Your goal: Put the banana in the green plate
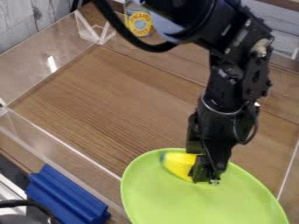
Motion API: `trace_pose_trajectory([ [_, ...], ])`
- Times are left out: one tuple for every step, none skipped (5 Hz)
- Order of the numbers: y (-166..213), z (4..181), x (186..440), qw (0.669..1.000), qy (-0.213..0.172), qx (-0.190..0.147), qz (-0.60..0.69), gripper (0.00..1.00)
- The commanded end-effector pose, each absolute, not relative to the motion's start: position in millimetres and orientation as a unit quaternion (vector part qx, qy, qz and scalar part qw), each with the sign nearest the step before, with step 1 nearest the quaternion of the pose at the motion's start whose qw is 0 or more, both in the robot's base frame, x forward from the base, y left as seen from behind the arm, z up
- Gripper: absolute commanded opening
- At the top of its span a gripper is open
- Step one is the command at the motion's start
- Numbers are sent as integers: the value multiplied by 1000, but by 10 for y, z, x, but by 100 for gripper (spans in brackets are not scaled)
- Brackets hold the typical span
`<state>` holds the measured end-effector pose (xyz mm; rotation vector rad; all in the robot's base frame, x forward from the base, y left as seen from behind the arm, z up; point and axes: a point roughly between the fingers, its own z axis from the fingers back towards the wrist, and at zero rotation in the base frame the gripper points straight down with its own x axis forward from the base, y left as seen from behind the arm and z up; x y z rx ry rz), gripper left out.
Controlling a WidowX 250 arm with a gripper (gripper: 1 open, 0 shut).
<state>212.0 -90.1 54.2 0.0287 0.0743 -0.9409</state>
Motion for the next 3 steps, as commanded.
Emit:
trace_pose_trajectory([
  [-917, 633, 2182, 889, 3, 15, -457, 100],
  [-900, 584, 2208, 887, 1, 16, -461, 100],
  [-884, 532, 2237, 886, 0, 16, -464, 100],
])
